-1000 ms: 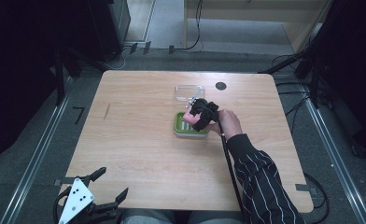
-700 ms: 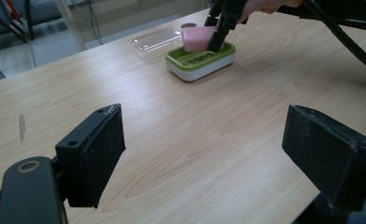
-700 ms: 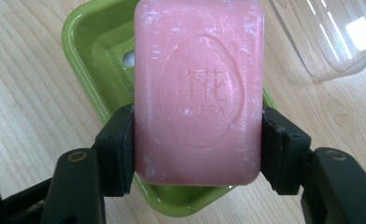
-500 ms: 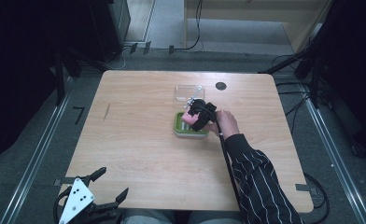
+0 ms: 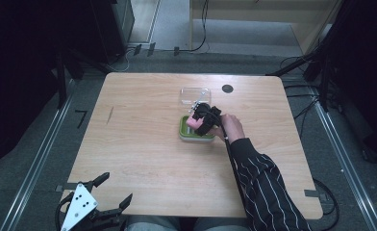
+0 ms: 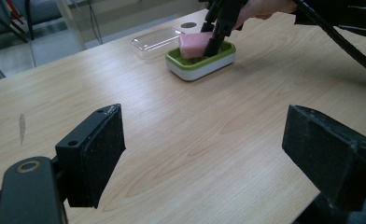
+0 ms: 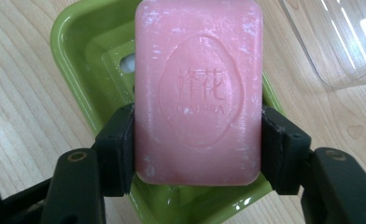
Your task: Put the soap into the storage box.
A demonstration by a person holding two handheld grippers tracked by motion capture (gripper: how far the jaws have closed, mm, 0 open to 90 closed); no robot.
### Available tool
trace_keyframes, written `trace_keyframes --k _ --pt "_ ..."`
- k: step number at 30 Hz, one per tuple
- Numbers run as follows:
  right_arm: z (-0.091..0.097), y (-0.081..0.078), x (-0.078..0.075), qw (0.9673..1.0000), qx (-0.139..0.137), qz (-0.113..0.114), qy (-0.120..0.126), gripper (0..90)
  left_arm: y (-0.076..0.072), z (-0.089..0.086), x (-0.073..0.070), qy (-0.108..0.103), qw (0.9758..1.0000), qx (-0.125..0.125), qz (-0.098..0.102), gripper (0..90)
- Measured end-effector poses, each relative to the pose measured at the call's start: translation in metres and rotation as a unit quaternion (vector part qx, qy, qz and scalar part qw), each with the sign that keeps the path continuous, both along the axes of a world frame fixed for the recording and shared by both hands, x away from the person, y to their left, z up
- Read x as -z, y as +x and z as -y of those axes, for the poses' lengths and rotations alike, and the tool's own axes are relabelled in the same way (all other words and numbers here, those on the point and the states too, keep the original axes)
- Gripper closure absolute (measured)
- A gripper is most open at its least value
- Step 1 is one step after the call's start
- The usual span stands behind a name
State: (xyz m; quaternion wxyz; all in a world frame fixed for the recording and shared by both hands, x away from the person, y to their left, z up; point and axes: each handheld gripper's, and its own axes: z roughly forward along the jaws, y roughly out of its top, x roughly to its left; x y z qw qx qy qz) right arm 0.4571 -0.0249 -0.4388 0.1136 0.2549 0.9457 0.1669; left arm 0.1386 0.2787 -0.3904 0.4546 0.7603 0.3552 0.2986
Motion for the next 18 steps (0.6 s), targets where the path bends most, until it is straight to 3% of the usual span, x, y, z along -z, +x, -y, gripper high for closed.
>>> trace_keyframes --k 18 --pt "-0.0018 -0.0012 0.0005 0.9994 -0.029 0.012 -0.012 38.4 0.0 0.0008 0.0 0.001 1.0 0.0 0.0 14.0"
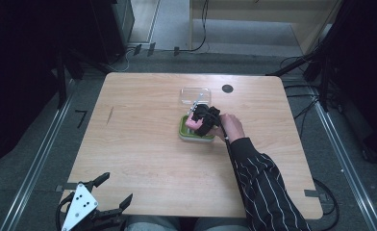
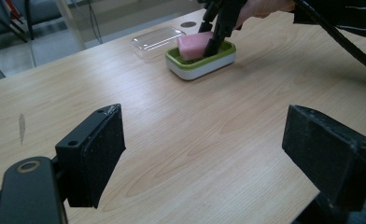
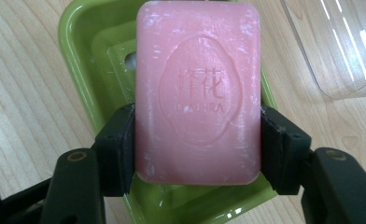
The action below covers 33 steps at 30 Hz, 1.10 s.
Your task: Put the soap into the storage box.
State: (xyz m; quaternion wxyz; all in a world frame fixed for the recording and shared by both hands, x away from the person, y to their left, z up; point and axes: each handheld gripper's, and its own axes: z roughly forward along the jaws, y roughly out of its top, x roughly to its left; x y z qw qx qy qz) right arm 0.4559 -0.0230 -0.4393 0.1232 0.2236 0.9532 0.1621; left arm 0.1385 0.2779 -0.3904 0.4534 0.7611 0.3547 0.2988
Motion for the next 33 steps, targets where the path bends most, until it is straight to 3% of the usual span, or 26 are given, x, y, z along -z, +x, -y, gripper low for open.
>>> trace_keyframes --k 8,20,28,33 --pt "0.001 -0.002 -0.005 0.9999 -0.009 0.011 0.009 36.1 0.0 0.0 0.0 0.002 1.0 0.001 -0.001 13.9" --pt "0.012 -0.008 -0.013 0.9995 0.023 -0.017 0.009 23.4 0.0 0.001 0.0 0.002 1.0 0.003 0.001 13.9" --pt "0.014 -0.014 -0.016 0.9985 0.045 -0.03 -0.008 14.4 0.001 0.002 0.0 0.003 1.0 0.006 0.001 14.0" --pt "0.017 -0.019 -0.02 0.9976 0.053 -0.043 -0.016 13.9 0.001 0.002 0.0 0.002 1.0 0.006 0.002 13.9"
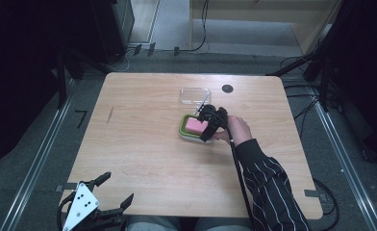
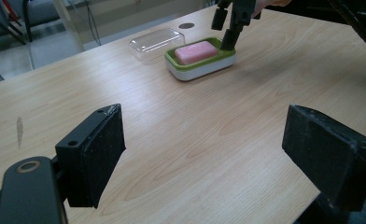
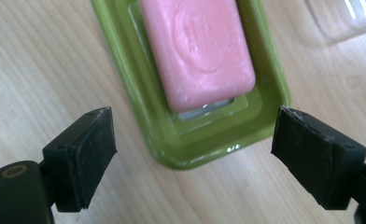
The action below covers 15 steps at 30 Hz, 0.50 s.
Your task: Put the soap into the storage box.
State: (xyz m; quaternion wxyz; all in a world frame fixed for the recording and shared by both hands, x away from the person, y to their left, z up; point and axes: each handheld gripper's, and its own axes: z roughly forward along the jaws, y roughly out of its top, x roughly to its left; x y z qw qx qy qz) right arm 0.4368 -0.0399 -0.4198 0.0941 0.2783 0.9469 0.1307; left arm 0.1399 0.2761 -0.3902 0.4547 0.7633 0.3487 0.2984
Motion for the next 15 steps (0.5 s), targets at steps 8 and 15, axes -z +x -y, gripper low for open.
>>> trace_keyframes --k 8,15 --pt "0.009 -0.012 -0.007 0.9998 0.014 -0.011 -0.012 12.7 0.0 0.001 0.0 0.001 1.0 -0.001 -0.001 14.0" --pt "0.019 -0.024 -0.012 0.9991 0.033 -0.019 -0.021 11.9 0.0 0.001 0.0 0.001 1.0 0.0 -0.001 14.0"
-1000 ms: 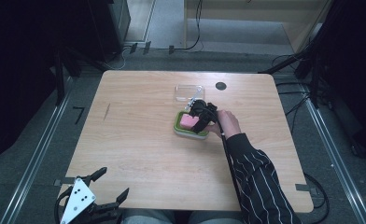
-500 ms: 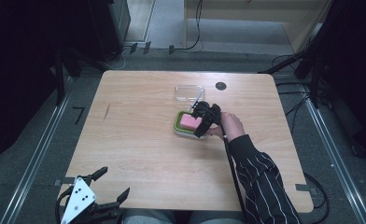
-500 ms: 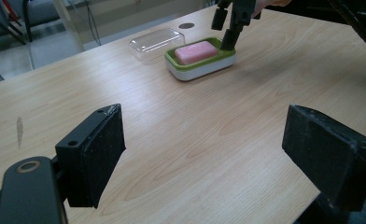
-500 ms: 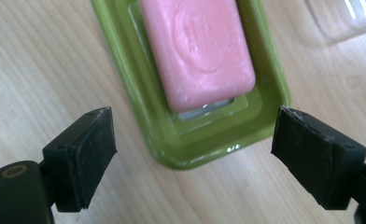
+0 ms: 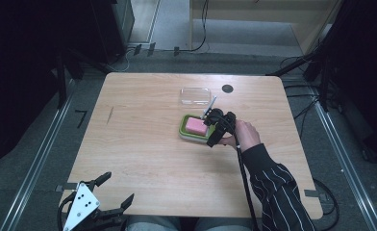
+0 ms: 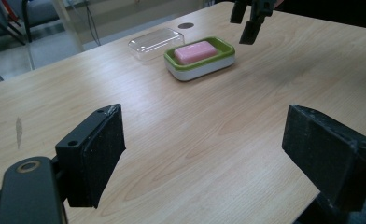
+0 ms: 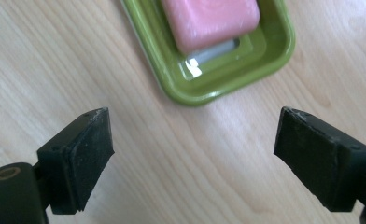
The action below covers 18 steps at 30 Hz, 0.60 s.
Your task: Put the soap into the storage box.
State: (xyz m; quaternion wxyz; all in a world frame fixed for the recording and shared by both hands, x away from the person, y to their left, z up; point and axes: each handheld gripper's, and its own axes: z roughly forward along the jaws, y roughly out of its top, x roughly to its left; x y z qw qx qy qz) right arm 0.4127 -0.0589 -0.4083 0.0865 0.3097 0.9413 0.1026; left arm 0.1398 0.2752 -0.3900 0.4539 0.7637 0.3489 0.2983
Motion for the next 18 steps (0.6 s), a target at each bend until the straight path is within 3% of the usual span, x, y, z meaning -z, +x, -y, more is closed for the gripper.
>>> trace_keyframes --k 11,18 --pt "0.016 -0.024 -0.005 0.9997 0.013 -0.012 -0.019 11.4 0.0 0.0 0.0 -0.001 1.0 0.0 0.0 14.0" --pt "0.028 -0.045 0.0 0.9988 0.023 -0.024 -0.035 11.4 0.0 0.0 0.0 0.0 1.0 0.001 0.0 13.9"
